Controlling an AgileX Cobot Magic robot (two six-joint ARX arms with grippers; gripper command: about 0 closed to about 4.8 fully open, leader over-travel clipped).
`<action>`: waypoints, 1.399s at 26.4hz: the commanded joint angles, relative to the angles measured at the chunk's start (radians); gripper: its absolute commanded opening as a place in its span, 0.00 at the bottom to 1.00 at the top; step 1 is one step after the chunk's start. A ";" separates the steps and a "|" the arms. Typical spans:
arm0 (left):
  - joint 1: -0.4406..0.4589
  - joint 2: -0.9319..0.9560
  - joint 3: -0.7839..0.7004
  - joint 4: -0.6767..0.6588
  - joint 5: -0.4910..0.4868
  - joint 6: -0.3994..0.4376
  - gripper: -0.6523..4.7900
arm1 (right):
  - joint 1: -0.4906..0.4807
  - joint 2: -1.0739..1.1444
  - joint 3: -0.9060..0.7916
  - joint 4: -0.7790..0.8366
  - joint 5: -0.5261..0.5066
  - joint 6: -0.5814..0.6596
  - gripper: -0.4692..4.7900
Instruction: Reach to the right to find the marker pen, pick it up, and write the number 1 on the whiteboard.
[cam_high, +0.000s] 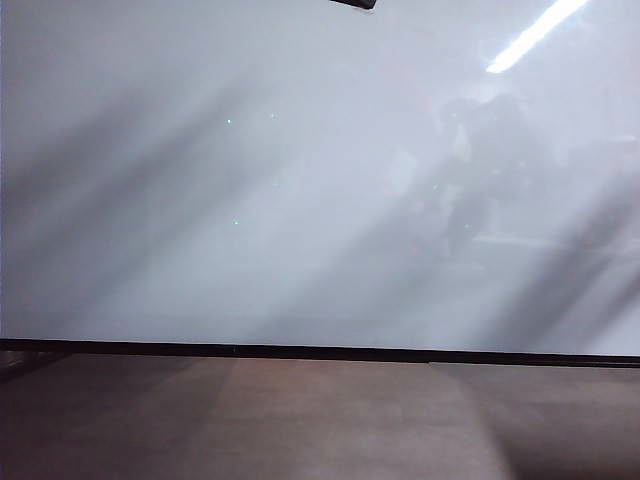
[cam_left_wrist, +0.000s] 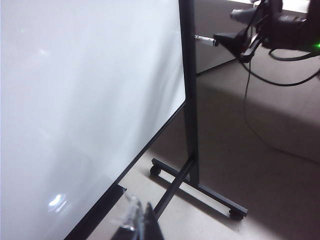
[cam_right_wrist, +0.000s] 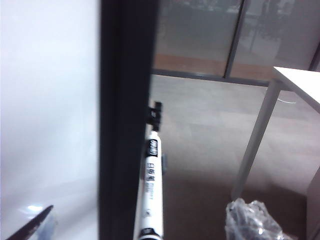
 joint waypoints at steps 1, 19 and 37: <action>0.001 0.001 0.005 0.018 0.005 0.005 0.11 | 0.000 0.079 0.066 0.048 -0.034 -0.001 0.91; -0.012 0.201 0.005 0.266 0.024 -0.007 0.11 | 0.001 0.235 0.242 0.044 -0.055 0.047 0.77; -0.012 0.201 0.005 0.214 0.024 -0.007 0.11 | 0.015 0.252 0.246 -0.007 -0.061 0.051 0.57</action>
